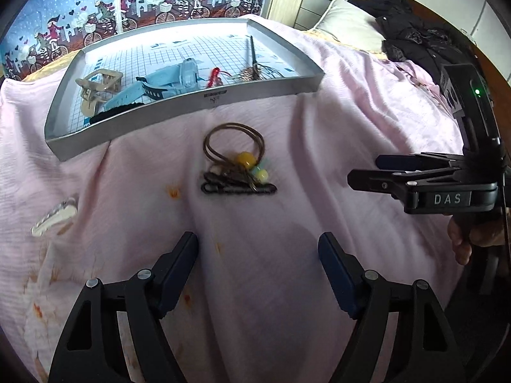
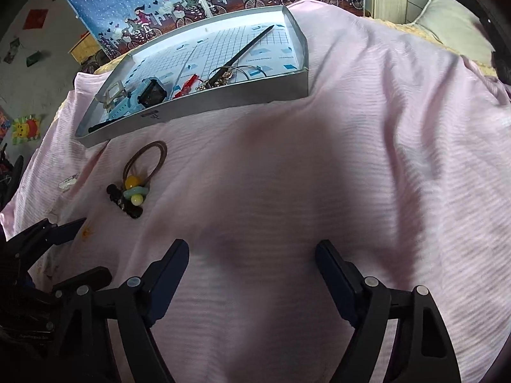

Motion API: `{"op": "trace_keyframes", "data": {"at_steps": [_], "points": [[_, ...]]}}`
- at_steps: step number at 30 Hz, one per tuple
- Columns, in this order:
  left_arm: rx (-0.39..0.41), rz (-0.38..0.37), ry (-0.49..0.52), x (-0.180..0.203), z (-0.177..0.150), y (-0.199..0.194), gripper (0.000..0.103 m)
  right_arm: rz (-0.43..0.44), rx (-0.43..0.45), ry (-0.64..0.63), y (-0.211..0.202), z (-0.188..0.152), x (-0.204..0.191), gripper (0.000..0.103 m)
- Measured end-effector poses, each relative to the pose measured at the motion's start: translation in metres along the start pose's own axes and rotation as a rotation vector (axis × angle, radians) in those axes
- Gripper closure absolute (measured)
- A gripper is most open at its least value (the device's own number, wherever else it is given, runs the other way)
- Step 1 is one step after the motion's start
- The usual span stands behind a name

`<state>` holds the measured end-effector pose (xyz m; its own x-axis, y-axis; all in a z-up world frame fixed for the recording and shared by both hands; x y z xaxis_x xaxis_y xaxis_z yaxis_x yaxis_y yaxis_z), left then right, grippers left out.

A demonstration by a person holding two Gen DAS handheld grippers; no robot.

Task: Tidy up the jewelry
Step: 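Grasp the brown beaded hair tie with the right tool while the left tool reaches the black hair clip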

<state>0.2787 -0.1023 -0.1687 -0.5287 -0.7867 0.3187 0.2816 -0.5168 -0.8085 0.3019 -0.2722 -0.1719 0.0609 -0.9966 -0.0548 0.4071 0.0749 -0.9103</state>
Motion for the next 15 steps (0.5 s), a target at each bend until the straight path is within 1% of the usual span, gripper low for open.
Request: {"op": "trace_keyframes", "data": {"at_steps": [2, 6, 7, 8, 10, 12, 13, 15], "points": [[0.004, 0.008, -0.002, -0.005, 0.003, 0.005, 0.031, -0.007, 0.013, -0.027, 0.004, 0.006, -0.002, 0.031], [0.014, 0.025, 0.009, -0.013, 0.009, 0.015, 0.031, 0.038, 0.048, -0.052, 0.011, 0.018, -0.008, 0.04], [0.017, 0.02, 0.007, -0.016, 0.011, 0.016, 0.031, 0.051, 0.064, -0.057, 0.011, 0.021, -0.009, 0.046], [0.021, 0.015, 0.004, -0.017, 0.011, 0.016, 0.032, 0.07, 0.083, -0.062, 0.011, 0.026, -0.01, 0.052], [0.032, 0.002, -0.013, -0.022, 0.013, 0.014, 0.037, 0.093, 0.111, -0.068, 0.011, 0.033, -0.013, 0.058], [0.043, -0.016, -0.038, -0.025, 0.014, 0.012, 0.04, 0.12, 0.133, -0.073, 0.013, 0.04, -0.016, 0.062], [0.049, -0.024, -0.056, -0.029, 0.015, 0.01, 0.043, 0.137, 0.141, -0.078, 0.014, 0.043, -0.018, 0.066], [0.059, -0.037, -0.085, -0.032, 0.015, 0.007, 0.046, 0.162, 0.151, -0.087, 0.017, 0.048, -0.026, 0.068]]}}
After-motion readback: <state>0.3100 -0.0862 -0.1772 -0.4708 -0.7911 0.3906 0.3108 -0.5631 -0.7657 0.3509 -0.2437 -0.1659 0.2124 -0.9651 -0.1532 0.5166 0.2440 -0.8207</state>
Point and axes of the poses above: each gripper's, at about its wrist camera, not at the fingertips, and y roughly the way its jaws point, x to its right, z to its top, the point moved 6 cm from there along y, roughly the way its jaws point, and after that the axes turned 9 degrees about -z, right-handed, at the moved point
